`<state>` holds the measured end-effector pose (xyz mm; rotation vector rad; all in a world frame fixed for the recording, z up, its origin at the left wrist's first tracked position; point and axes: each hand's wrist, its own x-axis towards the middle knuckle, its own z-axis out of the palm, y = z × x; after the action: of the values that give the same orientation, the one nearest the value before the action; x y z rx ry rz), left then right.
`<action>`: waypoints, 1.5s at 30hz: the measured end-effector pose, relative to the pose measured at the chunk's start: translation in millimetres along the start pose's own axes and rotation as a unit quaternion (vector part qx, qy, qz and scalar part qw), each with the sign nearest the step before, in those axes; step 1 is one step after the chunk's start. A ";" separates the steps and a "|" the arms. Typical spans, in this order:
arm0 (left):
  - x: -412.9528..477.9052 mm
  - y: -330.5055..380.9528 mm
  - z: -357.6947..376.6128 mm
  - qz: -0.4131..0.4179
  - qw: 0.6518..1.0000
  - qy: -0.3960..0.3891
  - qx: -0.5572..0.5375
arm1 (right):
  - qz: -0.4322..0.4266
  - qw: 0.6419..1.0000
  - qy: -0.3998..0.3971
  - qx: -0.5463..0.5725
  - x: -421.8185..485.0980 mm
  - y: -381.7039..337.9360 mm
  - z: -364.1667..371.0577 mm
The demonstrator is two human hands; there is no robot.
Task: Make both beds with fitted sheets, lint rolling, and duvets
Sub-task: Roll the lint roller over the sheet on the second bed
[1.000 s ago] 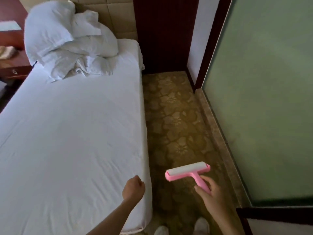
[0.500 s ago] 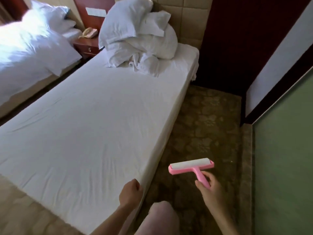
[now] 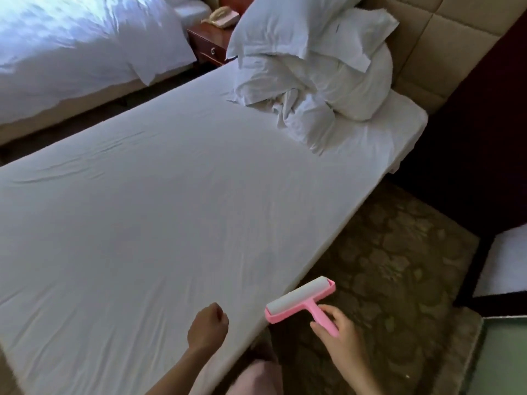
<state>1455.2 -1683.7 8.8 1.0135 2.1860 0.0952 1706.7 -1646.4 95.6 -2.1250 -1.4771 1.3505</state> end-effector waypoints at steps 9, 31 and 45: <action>65.5 16.0 -9.8 -0.118 0.987 0.059 -0.095 | -0.087 0.972 -0.137 -0.173 148.5 -84.8 1.1; 122.5 125.2 149.4 -0.390 0.864 0.167 -0.272 | -0.440 0.704 -0.376 -0.411 382.4 -103.4 76.9; 124.4 205.4 168.6 -0.388 0.864 0.139 -0.291 | -0.387 0.757 -0.338 -0.403 430.5 -125.4 -56.9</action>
<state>1638.9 -1492.9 -117.5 -0.2585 2.4258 0.5103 1703.2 -1213.2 -33.1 -0.8764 -3.1949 1.2557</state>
